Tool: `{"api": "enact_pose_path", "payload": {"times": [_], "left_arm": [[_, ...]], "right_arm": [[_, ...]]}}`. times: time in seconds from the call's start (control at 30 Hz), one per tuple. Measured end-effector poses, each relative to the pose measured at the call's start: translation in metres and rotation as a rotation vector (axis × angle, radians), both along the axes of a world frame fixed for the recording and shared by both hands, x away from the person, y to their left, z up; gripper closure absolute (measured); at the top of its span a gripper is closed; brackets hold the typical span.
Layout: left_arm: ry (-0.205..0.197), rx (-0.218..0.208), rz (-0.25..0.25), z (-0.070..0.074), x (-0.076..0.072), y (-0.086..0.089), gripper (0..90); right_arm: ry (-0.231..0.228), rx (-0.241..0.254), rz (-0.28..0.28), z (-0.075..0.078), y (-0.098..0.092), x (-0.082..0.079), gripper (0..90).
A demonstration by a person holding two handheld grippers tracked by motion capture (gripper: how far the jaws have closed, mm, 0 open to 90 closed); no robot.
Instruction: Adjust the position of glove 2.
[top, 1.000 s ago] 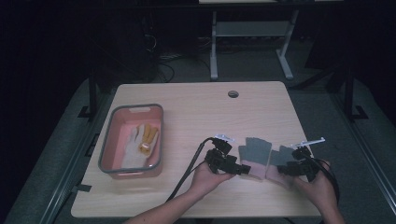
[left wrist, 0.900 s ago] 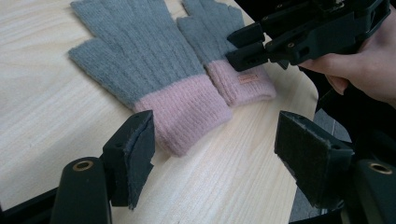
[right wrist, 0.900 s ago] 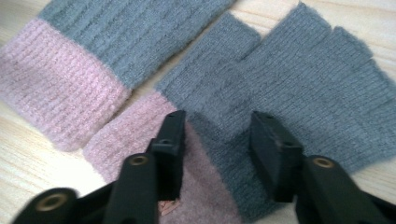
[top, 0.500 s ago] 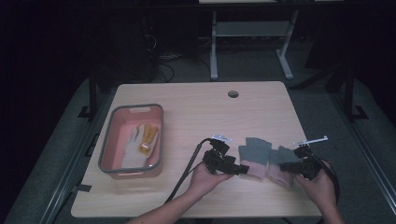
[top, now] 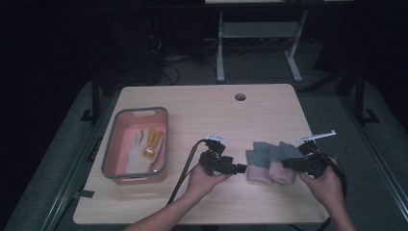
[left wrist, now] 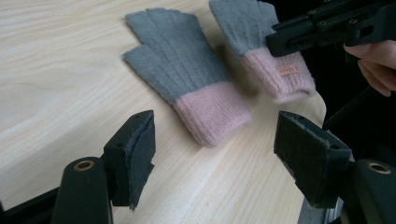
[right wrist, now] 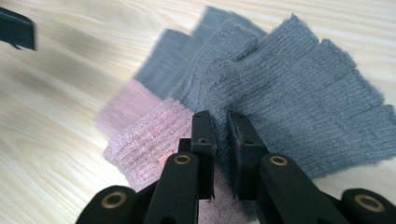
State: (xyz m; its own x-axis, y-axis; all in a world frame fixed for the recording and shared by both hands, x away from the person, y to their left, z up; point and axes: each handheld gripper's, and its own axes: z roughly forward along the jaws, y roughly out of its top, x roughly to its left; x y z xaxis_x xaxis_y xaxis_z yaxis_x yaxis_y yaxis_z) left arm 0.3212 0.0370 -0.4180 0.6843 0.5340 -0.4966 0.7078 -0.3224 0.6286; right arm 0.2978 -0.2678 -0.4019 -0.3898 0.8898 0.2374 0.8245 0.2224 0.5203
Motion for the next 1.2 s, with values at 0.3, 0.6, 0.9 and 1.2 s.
{"api": "enact_pose_path", "payload": {"times": [0.3, 0.6, 0.9, 1.2], "left_arm": [[0.007, 0.006, 0.025, -0.002, 0.006, 0.01, 27.9], [0.018, 0.017, 0.037, -0.006, 0.007, 0.013, 27.2], [0.027, 0.019, 0.022, -0.01, 0.007, 0.004, 27.2], [0.069, 0.013, 0.001, -0.02, 0.014, -0.017, 29.0]], "right_arm": [[0.022, 0.001, 0.053, -0.003, 0.032, 0.018, 81.2], [0.051, -0.026, 0.103, -0.014, 0.056, 0.033, 80.3], [0.046, -0.014, 0.093, -0.016, 0.055, 0.035, 72.2], [0.01, 0.069, 0.016, -0.013, 0.03, 0.021, 58.9]]}}
